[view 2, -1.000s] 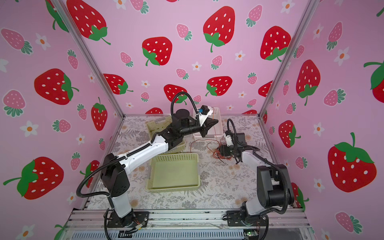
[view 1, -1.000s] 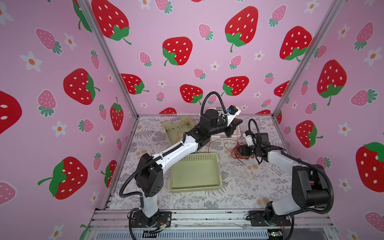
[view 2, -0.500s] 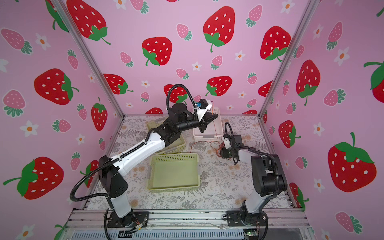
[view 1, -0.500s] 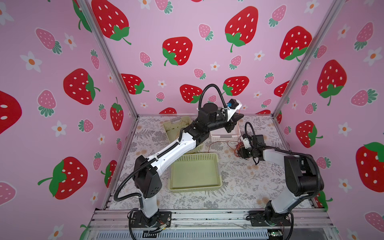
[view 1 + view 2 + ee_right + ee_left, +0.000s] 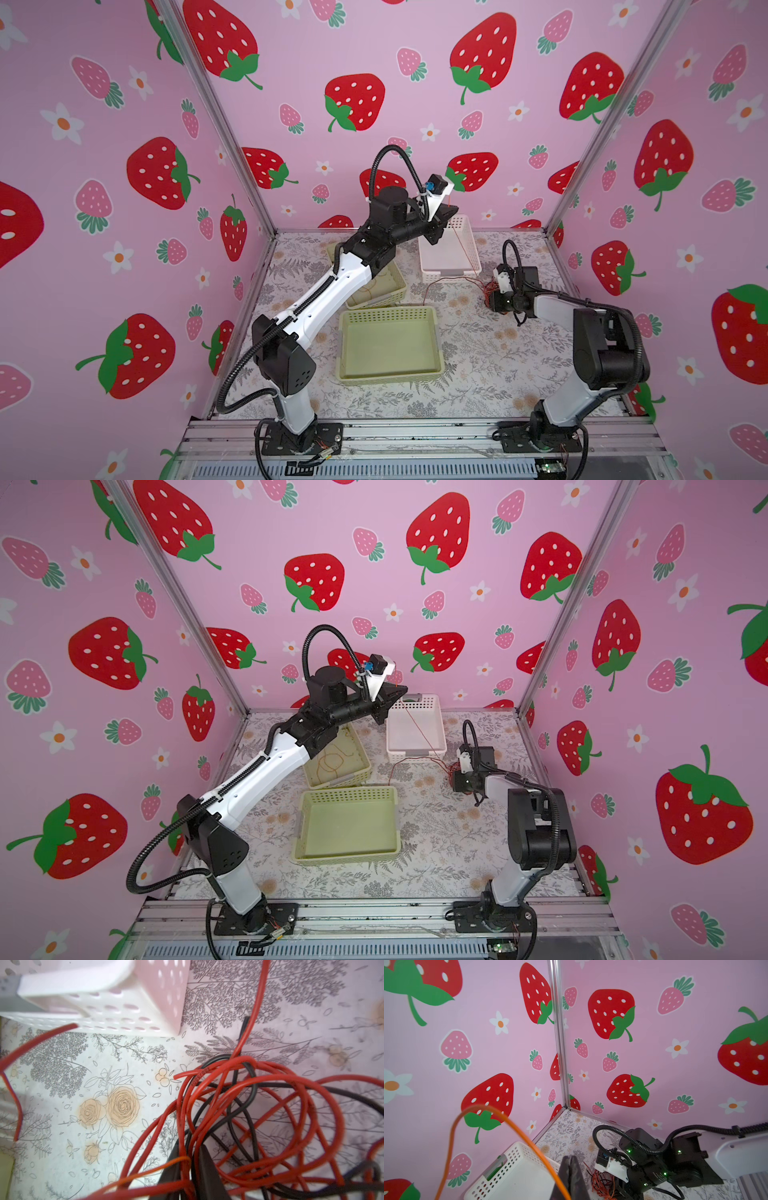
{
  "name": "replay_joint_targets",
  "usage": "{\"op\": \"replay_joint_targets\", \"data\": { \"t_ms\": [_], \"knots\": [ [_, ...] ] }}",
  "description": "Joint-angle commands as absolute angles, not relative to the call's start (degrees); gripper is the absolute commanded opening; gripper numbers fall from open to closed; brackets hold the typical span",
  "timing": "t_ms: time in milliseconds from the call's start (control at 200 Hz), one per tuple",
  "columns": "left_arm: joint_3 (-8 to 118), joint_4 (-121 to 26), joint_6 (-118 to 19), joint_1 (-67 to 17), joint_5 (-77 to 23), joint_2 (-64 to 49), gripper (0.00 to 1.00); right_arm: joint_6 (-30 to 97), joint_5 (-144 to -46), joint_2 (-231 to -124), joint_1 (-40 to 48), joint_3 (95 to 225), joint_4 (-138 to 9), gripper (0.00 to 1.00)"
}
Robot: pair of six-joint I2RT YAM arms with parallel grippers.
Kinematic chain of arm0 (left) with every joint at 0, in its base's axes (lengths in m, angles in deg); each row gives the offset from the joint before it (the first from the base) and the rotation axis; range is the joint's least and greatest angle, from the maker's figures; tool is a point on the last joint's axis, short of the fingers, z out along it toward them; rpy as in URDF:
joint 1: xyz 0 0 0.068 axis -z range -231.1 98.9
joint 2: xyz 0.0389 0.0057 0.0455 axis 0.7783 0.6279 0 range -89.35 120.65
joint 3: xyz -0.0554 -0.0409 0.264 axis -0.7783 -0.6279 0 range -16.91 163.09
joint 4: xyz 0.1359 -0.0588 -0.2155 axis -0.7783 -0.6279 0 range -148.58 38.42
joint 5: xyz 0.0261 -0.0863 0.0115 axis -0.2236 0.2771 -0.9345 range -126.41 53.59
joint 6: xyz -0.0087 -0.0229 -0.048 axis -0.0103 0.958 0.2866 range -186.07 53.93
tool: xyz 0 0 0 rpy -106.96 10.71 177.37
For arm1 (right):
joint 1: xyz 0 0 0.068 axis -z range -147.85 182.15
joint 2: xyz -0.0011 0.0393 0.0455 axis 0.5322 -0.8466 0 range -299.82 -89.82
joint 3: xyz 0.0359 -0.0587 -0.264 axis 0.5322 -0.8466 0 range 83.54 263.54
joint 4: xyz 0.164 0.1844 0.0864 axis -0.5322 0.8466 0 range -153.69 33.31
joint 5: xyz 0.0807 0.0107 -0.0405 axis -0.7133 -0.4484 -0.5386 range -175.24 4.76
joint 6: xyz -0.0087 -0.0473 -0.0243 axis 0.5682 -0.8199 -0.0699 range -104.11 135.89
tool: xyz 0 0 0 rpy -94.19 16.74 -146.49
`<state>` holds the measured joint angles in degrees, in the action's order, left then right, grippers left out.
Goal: Untangle the cables
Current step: 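Raise the orange wire high with the left gripper while the right gripper holds the bundle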
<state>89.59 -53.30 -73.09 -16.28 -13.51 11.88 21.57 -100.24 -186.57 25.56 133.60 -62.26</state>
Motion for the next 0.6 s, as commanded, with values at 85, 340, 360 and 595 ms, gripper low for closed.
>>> {"op": "replay_joint_targets", "data": {
  "t_ms": [85,340,360,595],
  "knots": [
    [92.63,-51.2,-72.48,-20.94,-15.28,6.08,0.0,21.43,-97.32,-188.08,26.92,134.98,-57.33,0.18],
    [93.32,-52.63,-71.76,-26.42,-15.47,4.13,0.0,21.08,-96.86,-188.25,27.84,134.73,-56.22,0.21],
    [93.37,-52.77,-71.78,-26.63,-15.35,4.01,0.0,21.08,-96.64,-188.28,27.87,134.69,-56.16,0.23],
    [93.31,-53.0,-70.46,-27.46,-12.39,4.68,0.0,18.95,-101.06,-185.03,27.92,133.02,-56.51,0.51]
  ]
}}
